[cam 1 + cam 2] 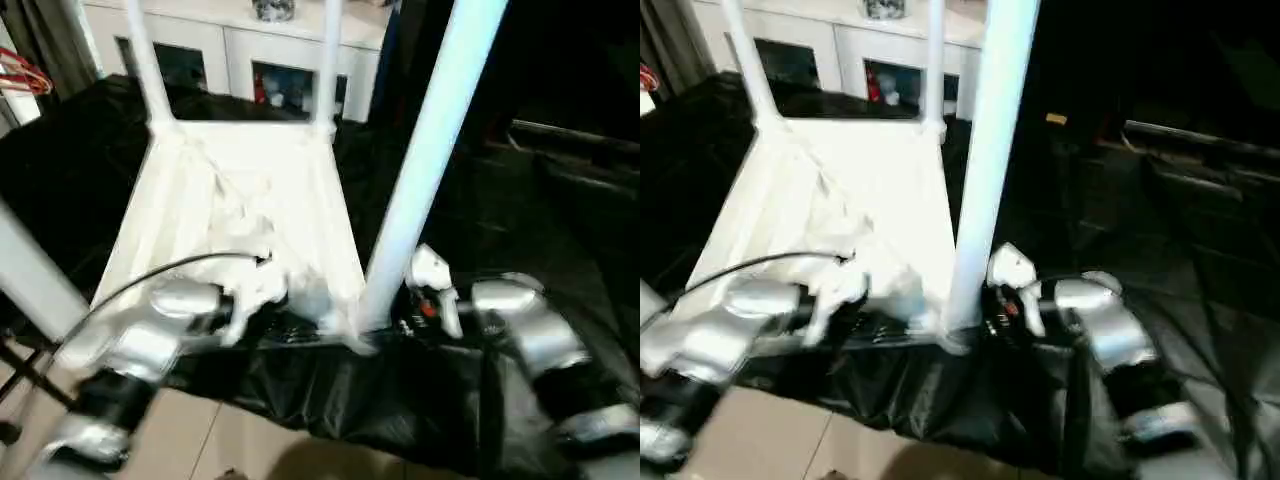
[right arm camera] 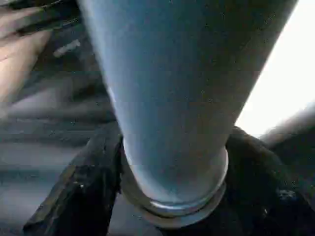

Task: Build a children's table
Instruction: Rotate leg to tighten

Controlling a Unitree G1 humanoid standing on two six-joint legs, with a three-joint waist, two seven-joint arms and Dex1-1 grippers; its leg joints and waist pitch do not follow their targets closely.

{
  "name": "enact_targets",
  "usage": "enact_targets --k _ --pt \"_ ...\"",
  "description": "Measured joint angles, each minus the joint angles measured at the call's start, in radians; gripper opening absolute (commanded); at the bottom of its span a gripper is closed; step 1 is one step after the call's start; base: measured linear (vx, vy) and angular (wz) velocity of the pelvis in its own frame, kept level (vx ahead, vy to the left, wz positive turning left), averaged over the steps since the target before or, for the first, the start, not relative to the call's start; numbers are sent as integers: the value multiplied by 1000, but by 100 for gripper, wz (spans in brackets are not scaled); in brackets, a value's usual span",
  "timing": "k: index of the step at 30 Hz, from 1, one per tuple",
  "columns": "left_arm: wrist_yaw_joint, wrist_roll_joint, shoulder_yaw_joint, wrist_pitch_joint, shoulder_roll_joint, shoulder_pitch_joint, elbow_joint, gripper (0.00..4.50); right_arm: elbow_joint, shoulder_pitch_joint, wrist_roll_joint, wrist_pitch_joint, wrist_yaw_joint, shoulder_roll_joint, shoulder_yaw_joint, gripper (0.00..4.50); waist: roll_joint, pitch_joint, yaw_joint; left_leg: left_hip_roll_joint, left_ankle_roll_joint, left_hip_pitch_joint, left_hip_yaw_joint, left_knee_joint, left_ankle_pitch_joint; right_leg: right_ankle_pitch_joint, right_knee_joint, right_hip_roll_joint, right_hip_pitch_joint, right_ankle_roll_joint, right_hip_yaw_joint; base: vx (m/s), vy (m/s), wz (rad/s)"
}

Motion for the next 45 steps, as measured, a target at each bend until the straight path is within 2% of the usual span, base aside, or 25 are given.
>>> enact_targets --k 4,11,12,14,18,24,29,33,34,37,39,45 --pt "217 56 6 63 -113 -24 22 0 66 -21 -12 0 -364 133 -81 269 -1 -1 -35 0 0 0 0 1 0 0 -1 0 0 0 0 0 0 0" --pt "310 89 3 92 -168 -25 18 0 71 -27 -33 -5 -510 184 -101 268 0 -1 -36 0 0 1 0 -4 -1 1 -1 0 0 -2 0 0 0 0" --pt "311 90 3 92 -168 -25 17 0 71 -27 -34 -6 -513 186 -103 303 0 -1 -36 0 0 0 0 -4 -1 2 -2 0 0 -2 0 0 0 0" --pt "309 93 0 91 -169 -25 14 0 71 -20 -39 -21 -513 186 -104 338 0 -1 -36 0 0 0 0 -3 -1 2 -2 0 0 -2 0 0 0 0" --pt "302 95 -8 84 -166 -20 5 0 57 -6 -42 -34 -484 178 -103 375 0 -1 -34 0 1 -1 0 -3 -1 2 -2 0 -1 -3 0 0 0 0" --pt "204 82 -22 56 -105 5 -46 0 19 -1 -35 -34 -287 78 -36 408 1 -1 -30 0 1 -2 0 -4 -1 2 -2 0 -2 -3 0 0 0 0" --pt "73 34 -31 13 -37 27 -71 0 -8 -3 -16 -49 -81 -7 -1 408 1 0 -17 0 1 -2 0 -4 -1 2 -2 0 -2 -3 0 0 0 0" --pt "-1 8 -31 -5 -1 40 -80 0 -30 -3 -6 -50 50 -59 37 408 1 0 -14 0 1 -2 0 -3 -1 2 -2 0 -1 -4 0 0 0 0" --pt "-19 3 -32 -10 7 46 -85 0 -33 -3 -6 -54 80 -73 46 393 1 0 -13 0 1 -2 0 -3 -1 2 -2 0 -1 -4 0 0 0 0" --pt "-70 -18 -37 -23 33 48 -86 0 -40 -6 -6 -58 154 -104 68 393 1 0 -12 0 1 -2 0 -3 -1 2 -2 0 -1 -4 0 0 0 0" --pt "-101 -28 -39 -29 46 48 -86 0 -40 -8 -5 -58 187 -112 74 365 1 0 -10 0 1 -2 0 -3 -1 2 -1 0 -1 -4 0 0 0 0" --pt "-171 -56 -41 -33 79 48 -86 0 -40 -10 4 -57 238 -114 85 323 1 0 0 0 1 -2 0 -2 -1 2 -1 0 -1 -4 0 0 0 0"
